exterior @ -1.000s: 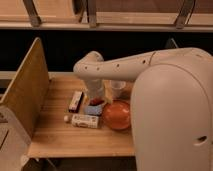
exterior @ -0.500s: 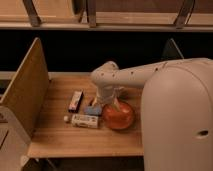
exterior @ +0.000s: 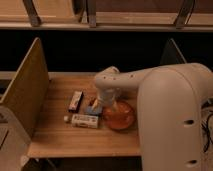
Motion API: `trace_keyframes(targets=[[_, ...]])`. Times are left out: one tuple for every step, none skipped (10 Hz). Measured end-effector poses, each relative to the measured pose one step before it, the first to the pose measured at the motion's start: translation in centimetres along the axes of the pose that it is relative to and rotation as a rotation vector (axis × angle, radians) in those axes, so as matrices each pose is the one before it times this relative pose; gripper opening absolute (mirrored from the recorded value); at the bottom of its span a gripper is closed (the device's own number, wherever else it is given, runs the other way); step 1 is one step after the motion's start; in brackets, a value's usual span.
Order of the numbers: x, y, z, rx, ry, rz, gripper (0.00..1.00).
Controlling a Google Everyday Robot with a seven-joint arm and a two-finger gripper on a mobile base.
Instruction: Pick up the ceramic bowl
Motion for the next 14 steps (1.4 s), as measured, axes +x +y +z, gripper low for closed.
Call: trace_keyframes(targets=[[0.088,-0.481,0.867,0.00077,0.01547,0.0093,0.8],[0.051,-0.412,0.65,-0.00043,0.01197,0.00945,0.8],[0.014,-0.258,0.388,-0.00123,0.00752,0.00632,0.8],[0.051,-0.186,0.617,-0.00311,0.01062,0.00538,0.79],[-0.008,-0.082,0.236,-0.00093,0.00279,0.00144,0.74],[-0.122,-0.137,0.187,0.00202,-0.00435,-0.00337,0.64],[-0.141,-0.001,0.066,-0.00021,-0.00798,-0.00588,0.54],[-0.112,0.041,-0.02,-0.00348,-0.00817,-0.00374,0.42],[0.033,0.015,0.069,-0.00269,-0.00154,-0.00069,0.35],[0.007,-0.067,0.027,-0.00141,-0.00522,-0.00347,0.24],[0.034,-0.074,-0.117,-0.00298,-0.00528,-0.00099,0.12],[-0.099,0.009,-0.19,-0.00593,-0.00846,0.00178,0.05],[-0.011,0.057,-0.391,-0.00833,-0.01009,0.00308,0.0],[0.012,0.115,-0.891,-0.0135,-0.01843,0.00424,0.0]])
